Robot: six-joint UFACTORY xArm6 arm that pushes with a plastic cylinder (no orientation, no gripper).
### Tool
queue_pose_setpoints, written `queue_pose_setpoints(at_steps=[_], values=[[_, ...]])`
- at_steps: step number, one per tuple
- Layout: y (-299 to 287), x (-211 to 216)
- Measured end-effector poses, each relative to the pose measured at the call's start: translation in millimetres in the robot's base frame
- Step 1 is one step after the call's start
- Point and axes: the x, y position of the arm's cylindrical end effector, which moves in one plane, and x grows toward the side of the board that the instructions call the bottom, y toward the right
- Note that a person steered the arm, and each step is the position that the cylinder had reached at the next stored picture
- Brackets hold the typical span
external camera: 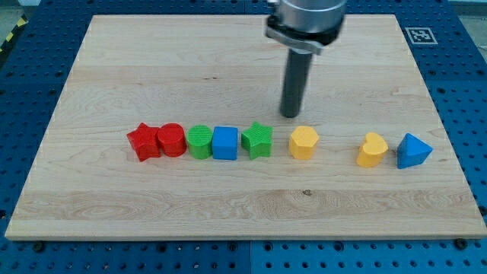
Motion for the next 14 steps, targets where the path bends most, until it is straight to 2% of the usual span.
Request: queue_pose_setpoints(at_steps=[4, 5, 6, 7, 8, 9, 10, 12, 14], values=[[-251.3, -7.7], [-283.0, 15.5], [-280.6, 71.2], [-272.5, 99.4], [-246.2, 102.3], [-187.5, 99.3], [-176.5, 99.2], [-205.9, 92.3], [-194.9, 67.4]])
